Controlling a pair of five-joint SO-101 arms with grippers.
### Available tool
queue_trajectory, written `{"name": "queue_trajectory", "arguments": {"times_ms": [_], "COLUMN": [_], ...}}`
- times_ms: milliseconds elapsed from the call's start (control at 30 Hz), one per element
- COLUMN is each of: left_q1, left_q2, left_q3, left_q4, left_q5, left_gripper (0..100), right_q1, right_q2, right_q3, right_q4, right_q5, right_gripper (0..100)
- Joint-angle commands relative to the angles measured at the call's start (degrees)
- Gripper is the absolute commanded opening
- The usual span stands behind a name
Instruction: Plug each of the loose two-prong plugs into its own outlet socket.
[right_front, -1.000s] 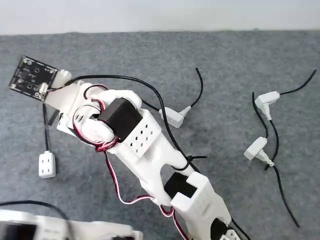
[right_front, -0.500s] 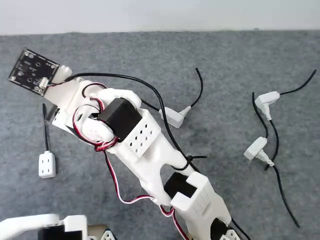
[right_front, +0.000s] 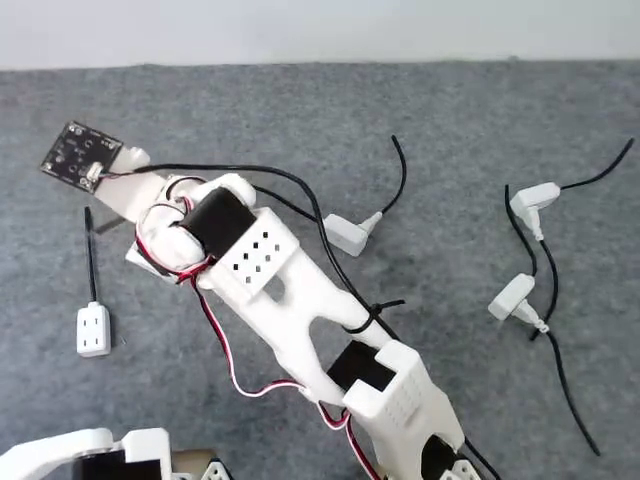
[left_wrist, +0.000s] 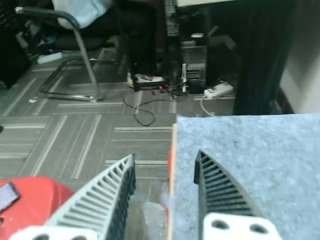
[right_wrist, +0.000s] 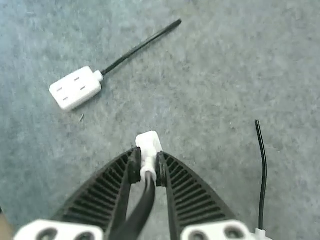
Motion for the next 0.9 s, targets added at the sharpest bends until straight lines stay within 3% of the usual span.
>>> {"name": "queue_trajectory", "arguments": {"times_ms": [0,200,567,867], "left_q1": [-2.5,-3.1,-2.8,-3.1], "left_q2": [-0.8,-0.8,-0.4,-0.5], "left_q3": [2.7,9.8,16.5,20.4], "left_q4": [-6.1,-13.5,-19.5,-19.6], "left_q5": [0.8,0.8,0.7,0.7], "left_gripper": [19,19,19,19], "right_q1": [-0.9,-3.9,-0.2,-8.9], "right_q2": [0.0,7.9,19.9,21.8], "right_q3": [-0.5,-1.0,-2.4,-10.4], "right_q4": [-2.7,-3.4,-8.4,-10.4], "right_q5": [-1.5,-1.8,-1.9,-3.9], "right_gripper": [0.8,0.8,0.8,0.8]}}
